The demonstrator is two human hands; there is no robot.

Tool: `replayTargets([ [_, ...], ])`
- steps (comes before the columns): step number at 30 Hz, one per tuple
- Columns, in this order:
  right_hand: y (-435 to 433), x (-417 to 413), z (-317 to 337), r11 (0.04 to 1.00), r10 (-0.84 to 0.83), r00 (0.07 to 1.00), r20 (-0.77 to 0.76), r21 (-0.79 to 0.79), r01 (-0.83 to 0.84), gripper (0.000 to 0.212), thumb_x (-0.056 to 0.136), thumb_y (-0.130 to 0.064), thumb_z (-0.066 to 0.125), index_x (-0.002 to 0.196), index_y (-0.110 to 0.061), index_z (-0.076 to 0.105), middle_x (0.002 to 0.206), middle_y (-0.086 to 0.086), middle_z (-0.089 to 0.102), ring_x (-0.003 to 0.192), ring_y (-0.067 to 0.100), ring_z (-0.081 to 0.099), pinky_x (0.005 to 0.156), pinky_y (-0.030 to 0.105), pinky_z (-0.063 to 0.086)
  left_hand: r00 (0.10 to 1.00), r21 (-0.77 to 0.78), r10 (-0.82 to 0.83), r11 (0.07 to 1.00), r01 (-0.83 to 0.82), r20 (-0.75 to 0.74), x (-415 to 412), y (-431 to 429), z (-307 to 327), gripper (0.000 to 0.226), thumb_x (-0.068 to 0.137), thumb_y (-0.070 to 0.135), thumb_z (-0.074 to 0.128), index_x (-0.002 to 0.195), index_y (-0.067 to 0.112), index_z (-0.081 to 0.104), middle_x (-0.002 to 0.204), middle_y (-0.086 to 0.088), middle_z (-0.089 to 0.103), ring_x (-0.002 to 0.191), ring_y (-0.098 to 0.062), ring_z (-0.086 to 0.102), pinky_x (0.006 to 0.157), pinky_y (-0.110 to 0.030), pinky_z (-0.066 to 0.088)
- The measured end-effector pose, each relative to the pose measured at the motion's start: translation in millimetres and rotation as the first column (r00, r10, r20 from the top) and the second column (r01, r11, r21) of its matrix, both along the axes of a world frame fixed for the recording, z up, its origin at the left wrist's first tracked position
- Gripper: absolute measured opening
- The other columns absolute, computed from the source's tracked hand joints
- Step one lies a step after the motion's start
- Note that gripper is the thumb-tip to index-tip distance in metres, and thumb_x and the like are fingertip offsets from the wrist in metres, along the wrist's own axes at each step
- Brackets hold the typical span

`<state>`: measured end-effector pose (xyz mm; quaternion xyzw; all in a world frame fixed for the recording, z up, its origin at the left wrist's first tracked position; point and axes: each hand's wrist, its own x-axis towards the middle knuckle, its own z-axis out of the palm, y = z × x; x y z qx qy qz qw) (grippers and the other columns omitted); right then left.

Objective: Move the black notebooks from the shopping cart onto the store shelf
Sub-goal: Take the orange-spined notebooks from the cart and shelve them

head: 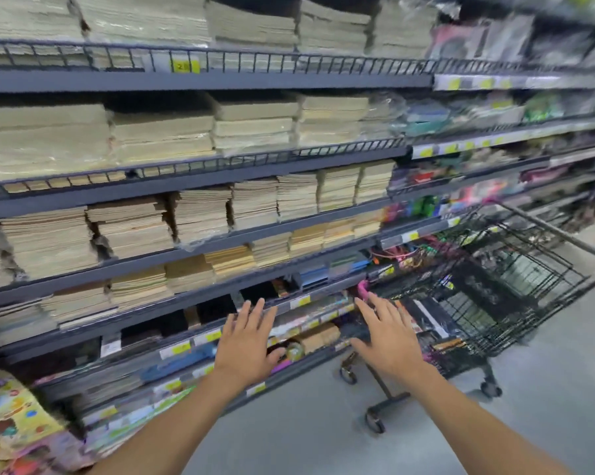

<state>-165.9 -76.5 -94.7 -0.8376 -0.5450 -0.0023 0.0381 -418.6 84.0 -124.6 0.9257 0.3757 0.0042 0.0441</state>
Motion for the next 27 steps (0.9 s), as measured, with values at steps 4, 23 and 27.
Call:
replayTargets([
  [4,-51.2,67.1,1.4,0.998,-0.056,0.998,0.004,0.022,0.055,0.081,0.091,-0.066,0.047,0.160,-0.033,0.020,0.168,-0.002,0.020,0.154,0.023,0.019,0.122,0.047,0.019,0.998,-0.012,-0.048,0.999,0.049,0.050,87.0,-40.2,-4.8,0.083,0.098,0.067,0.036,0.164,0.030,0.003,0.172,-0.001,-0.010,0.158,-0.026,-0.012,0.127,-0.050,0.001],
  [23,-114.1,311.8,-34.1,0.959,-0.285,0.956,-0.074,-0.028,0.283,0.081,0.091,-0.065,0.044,0.160,-0.031,0.017,0.168,-0.004,0.015,0.154,0.020,0.016,0.125,0.045,0.011,0.972,-0.130,-0.233,0.963,0.236,0.036,398.6,-75.6,-41.3,0.088,0.097,0.071,0.037,0.164,0.029,0.000,0.172,-0.003,-0.009,0.159,-0.028,-0.009,0.126,-0.052,0.002],
  [27,-80.0,365.6,-39.5,0.957,-0.286,0.953,-0.094,-0.066,0.281,0.082,0.091,-0.062,0.045,0.160,-0.027,0.019,0.168,-0.003,0.017,0.154,0.019,0.017,0.125,0.045,0.012,0.975,-0.184,-0.219,0.958,0.219,0.022,460.1,-42.5,-56.6,0.089,0.096,0.072,0.037,0.164,0.029,-0.001,0.172,-0.003,-0.008,0.159,-0.028,-0.008,0.128,-0.054,0.004],
])
